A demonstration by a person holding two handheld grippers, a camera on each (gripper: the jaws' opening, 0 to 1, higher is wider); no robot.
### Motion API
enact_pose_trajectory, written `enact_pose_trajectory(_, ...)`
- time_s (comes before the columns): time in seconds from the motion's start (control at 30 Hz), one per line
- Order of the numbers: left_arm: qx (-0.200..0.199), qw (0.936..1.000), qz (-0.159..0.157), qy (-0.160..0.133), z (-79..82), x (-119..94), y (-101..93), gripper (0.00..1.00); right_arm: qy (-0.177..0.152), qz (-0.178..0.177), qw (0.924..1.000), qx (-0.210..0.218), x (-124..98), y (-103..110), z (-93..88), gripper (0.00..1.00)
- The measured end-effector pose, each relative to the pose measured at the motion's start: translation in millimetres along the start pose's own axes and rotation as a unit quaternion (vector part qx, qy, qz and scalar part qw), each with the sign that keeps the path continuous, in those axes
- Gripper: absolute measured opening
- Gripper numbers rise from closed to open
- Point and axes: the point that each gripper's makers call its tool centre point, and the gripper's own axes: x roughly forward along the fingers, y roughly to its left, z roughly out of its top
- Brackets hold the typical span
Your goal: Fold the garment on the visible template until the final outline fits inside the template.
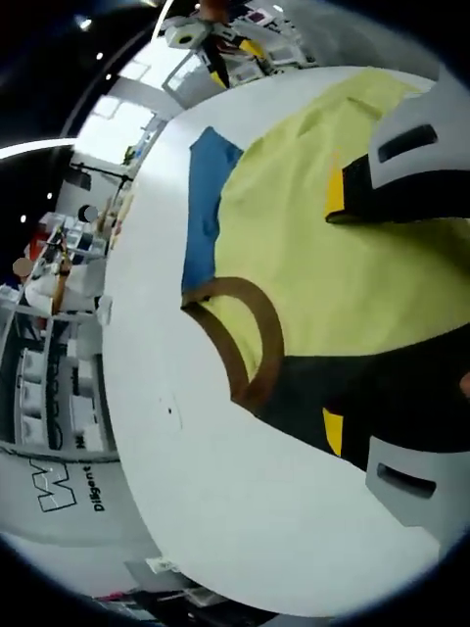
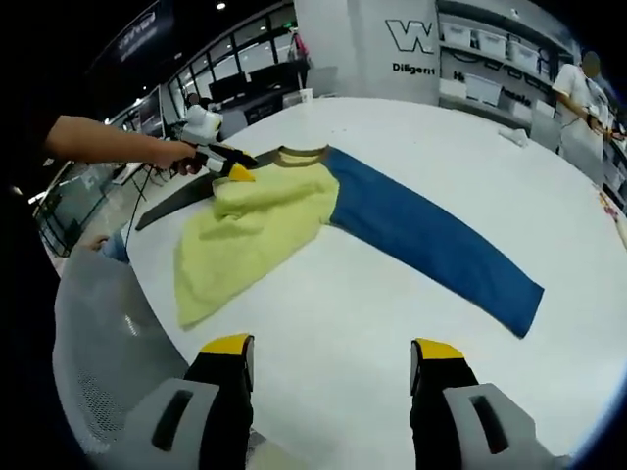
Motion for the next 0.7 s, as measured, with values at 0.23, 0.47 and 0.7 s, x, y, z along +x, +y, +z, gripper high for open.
enact_pose_trajectory(0.23,0.020,0.9996,0.009,0.017,8.3,9.3,10.6,0.71,0.004,0.001,1.0000,0.001,1.4,0.5,-0.2,0.63)
enact_pose_trajectory(0.47,0.034,0.9990,0.019,0.024,17.6,21.3,23.0,0.72,0.002,-0.002,1.0000,0.008,2.1,-1.4,-0.6,0.63)
enact_pose_trajectory(0.7,0.044,0.9978,0.038,0.032,25.8,31.5,37.4,0.71,0.003,-0.002,0.9999,0.012,4.3,-0.7,-1.8,0.63)
